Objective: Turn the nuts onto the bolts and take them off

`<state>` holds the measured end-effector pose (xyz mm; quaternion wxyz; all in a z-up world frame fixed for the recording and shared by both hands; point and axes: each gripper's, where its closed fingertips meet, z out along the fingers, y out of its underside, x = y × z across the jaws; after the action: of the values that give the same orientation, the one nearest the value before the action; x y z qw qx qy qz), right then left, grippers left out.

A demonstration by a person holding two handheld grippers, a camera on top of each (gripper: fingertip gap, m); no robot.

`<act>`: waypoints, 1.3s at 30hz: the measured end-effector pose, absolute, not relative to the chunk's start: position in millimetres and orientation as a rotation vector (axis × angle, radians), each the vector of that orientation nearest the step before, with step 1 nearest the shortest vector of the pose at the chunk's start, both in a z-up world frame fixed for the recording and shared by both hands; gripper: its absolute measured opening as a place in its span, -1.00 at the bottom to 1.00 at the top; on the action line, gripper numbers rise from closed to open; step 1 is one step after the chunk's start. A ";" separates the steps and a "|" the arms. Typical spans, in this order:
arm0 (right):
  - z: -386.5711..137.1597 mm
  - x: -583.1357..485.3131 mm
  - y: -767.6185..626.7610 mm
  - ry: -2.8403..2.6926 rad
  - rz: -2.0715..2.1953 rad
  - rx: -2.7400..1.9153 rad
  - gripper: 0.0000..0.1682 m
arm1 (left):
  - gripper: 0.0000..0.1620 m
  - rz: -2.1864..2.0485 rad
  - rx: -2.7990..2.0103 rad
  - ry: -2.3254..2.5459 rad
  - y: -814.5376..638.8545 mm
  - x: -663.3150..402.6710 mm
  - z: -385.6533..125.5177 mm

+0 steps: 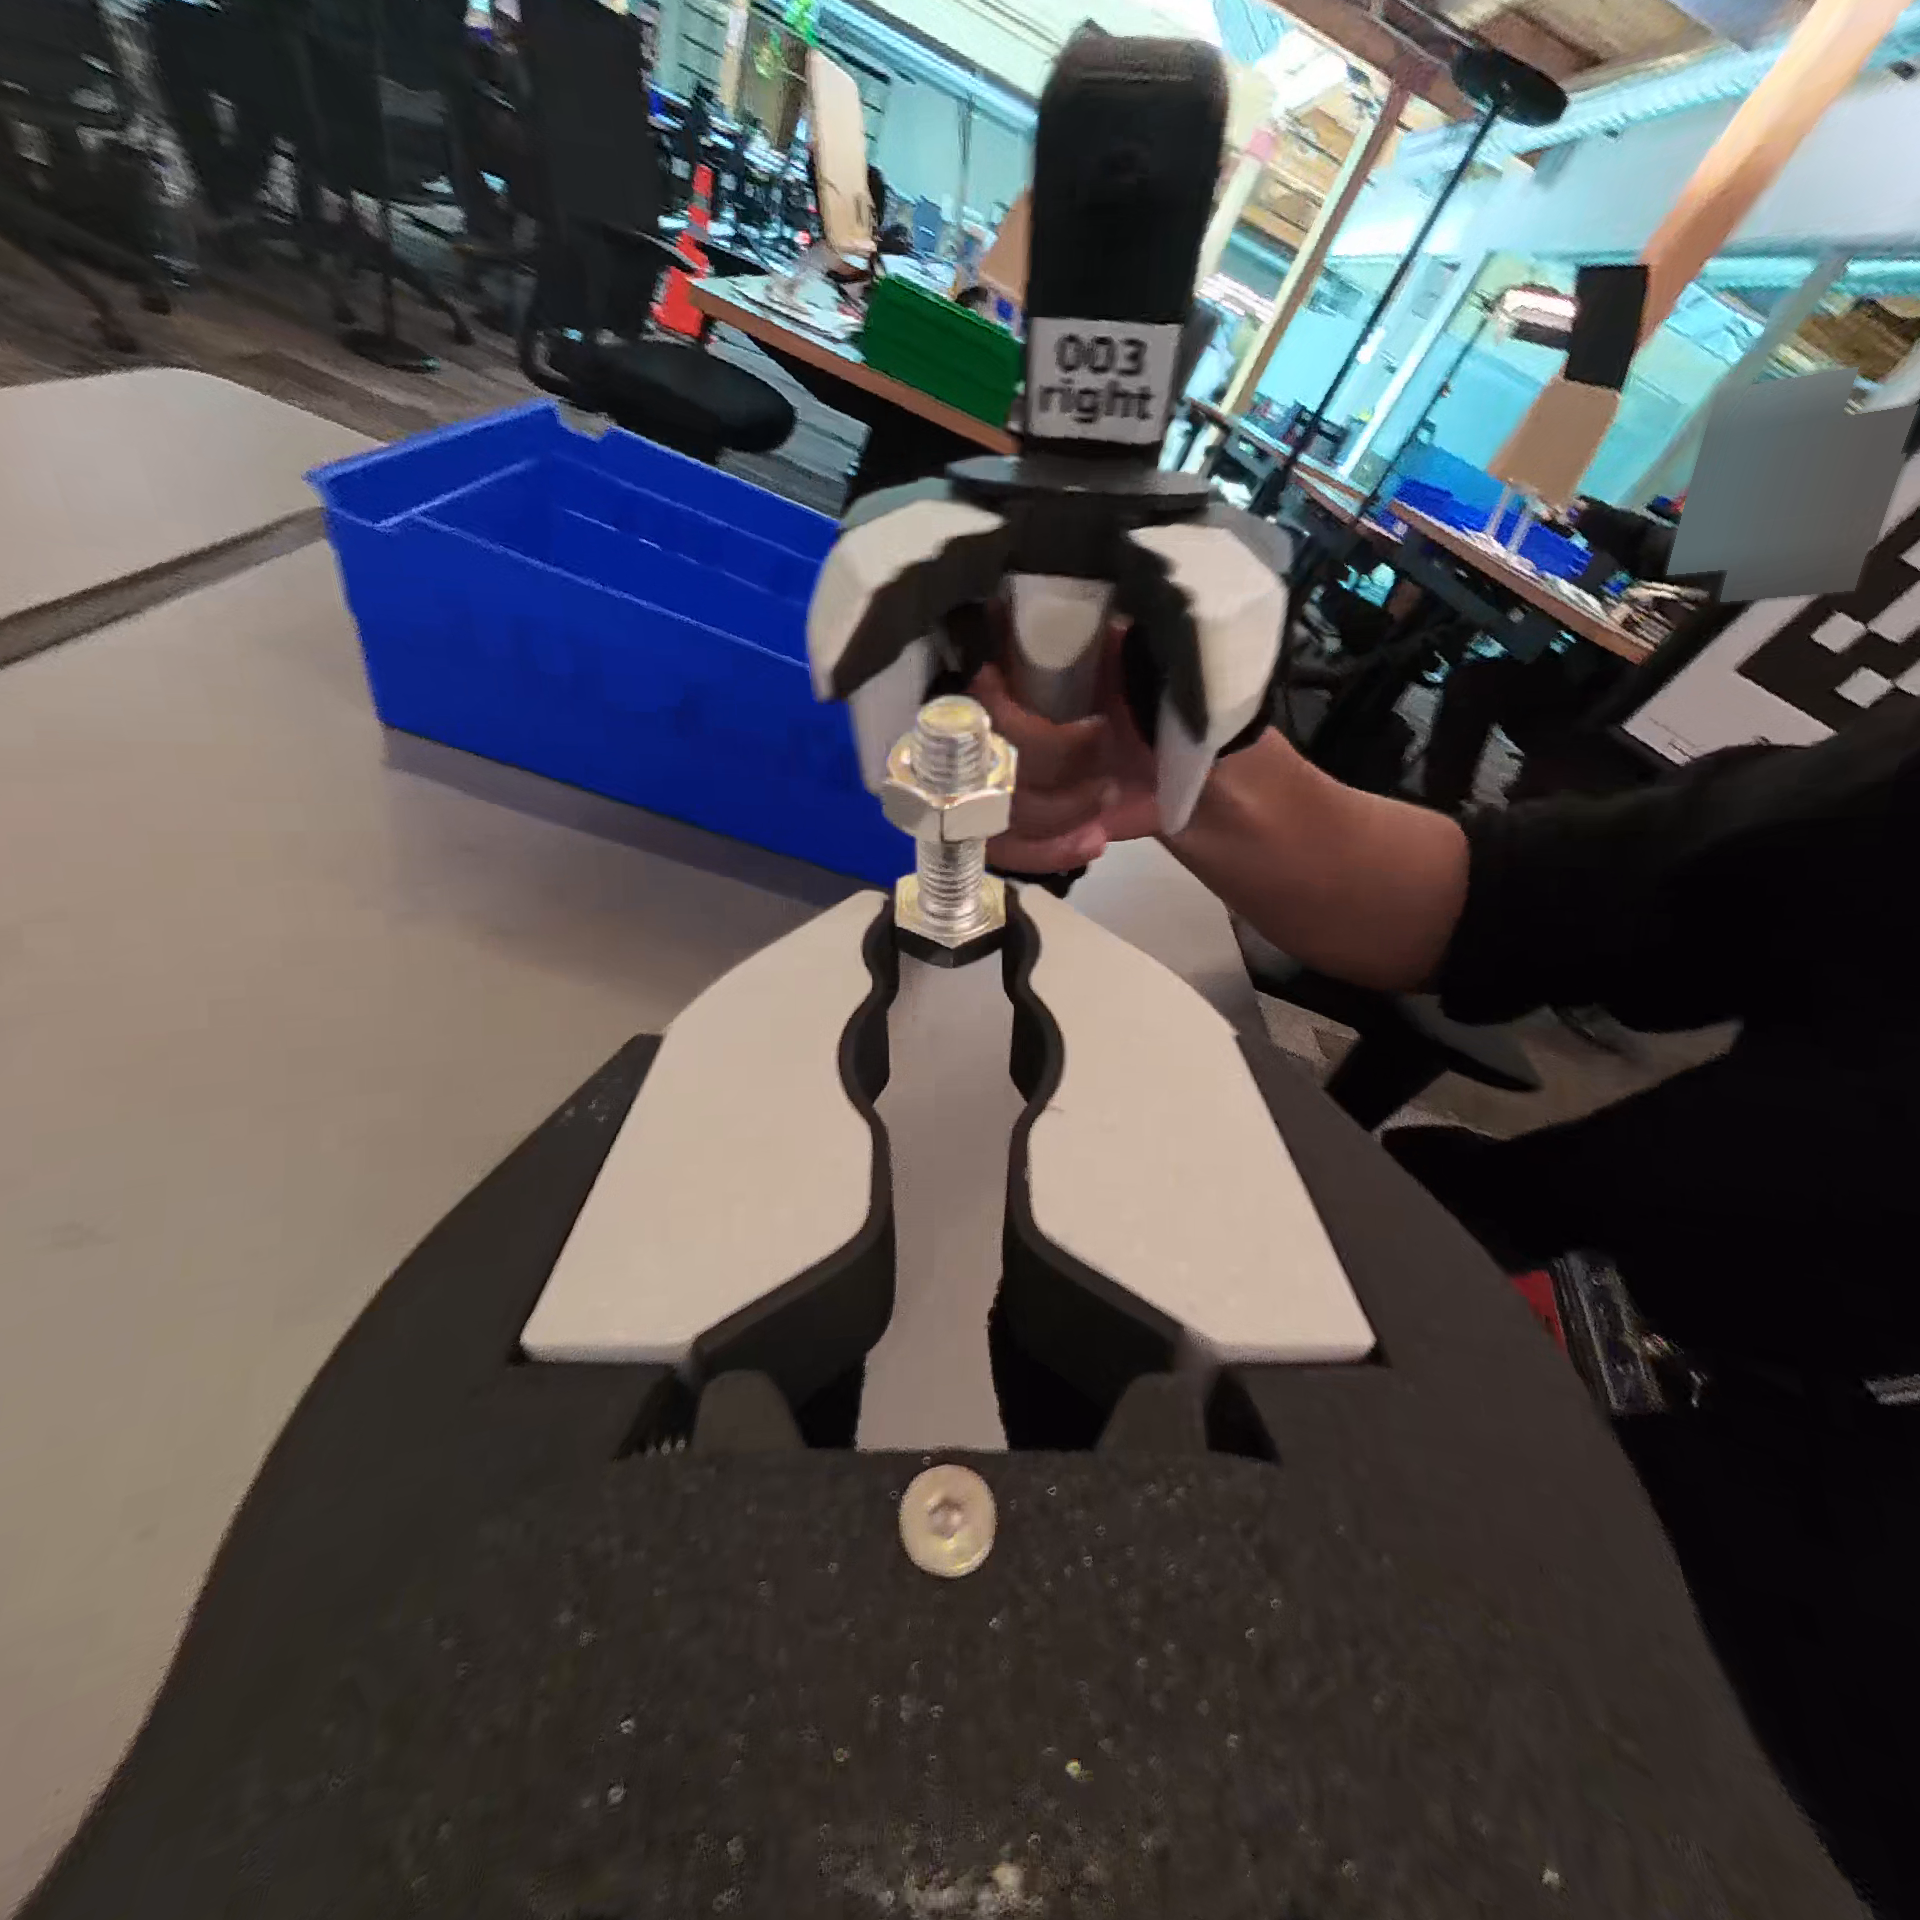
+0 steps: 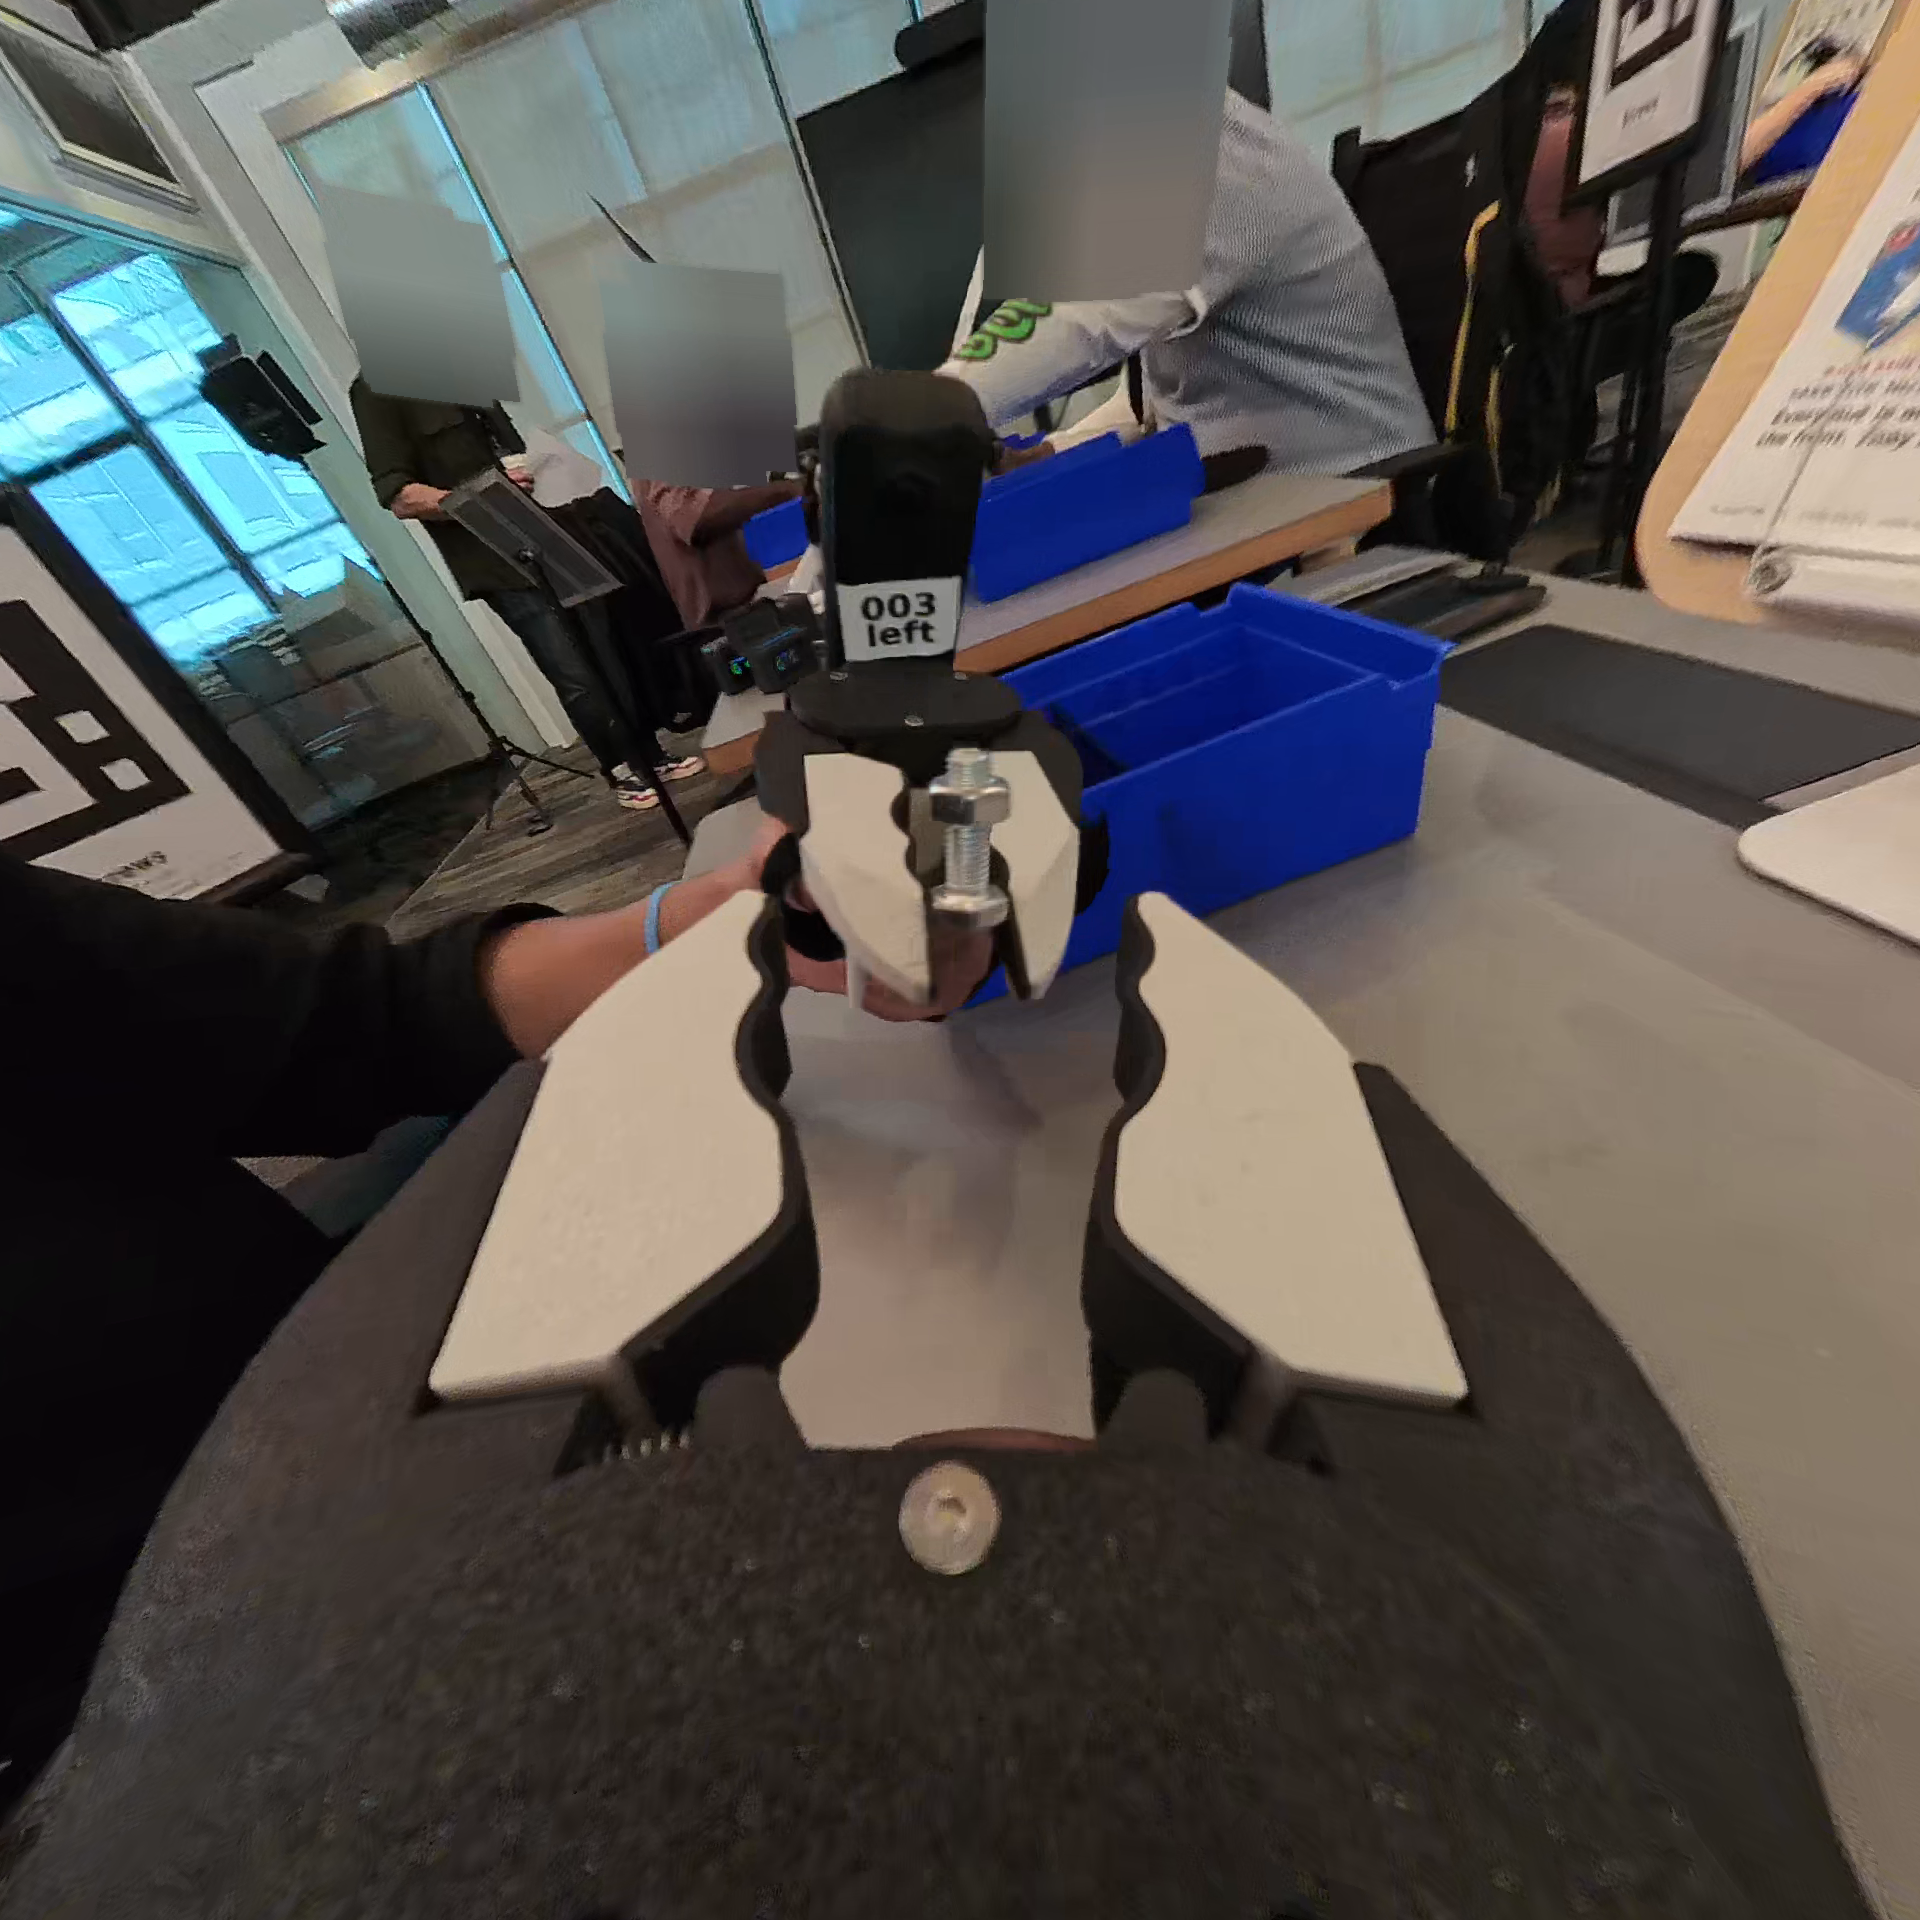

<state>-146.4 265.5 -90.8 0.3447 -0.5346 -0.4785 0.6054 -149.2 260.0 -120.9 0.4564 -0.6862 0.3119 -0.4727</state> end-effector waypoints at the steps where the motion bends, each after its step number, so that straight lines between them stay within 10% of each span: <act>1: -94.2 -150.7 261.8 -1.248 1.610 -1.398 -0.32 | -0.78 -1.192 -1.686 0.798 255.1 -142.6 -121.1; 12: -107.1 -157.4 246.8 -1.284 1.765 -1.383 -0.89 | -0.78 -1.217 -1.717 0.838 250.0 -119.9 -129.5; 19: -93.5 -148.5 254.9 -1.267 1.667 -1.345 -0.89 | -0.27 -0.894 -1.762 0.635 251.9 -139.1 -134.2; 27: -38.1 -69.6 323.3 -1.154 1.181 -1.486 -0.89 | -0.23 -0.800 -1.821 0.401 219.2 -171.2 -164.9; 39: -254.0 121.0 426.5 -0.989 0.176 -2.712 -0.88 | -0.27 -0.859 -1.862 0.440 212.7 -159.6 -182.3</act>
<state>121.0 426.5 -254.0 0.1243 -0.9305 -0.3391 0.0603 -159.6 212.7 -182.3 0.4987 -0.7696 0.1819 -0.3549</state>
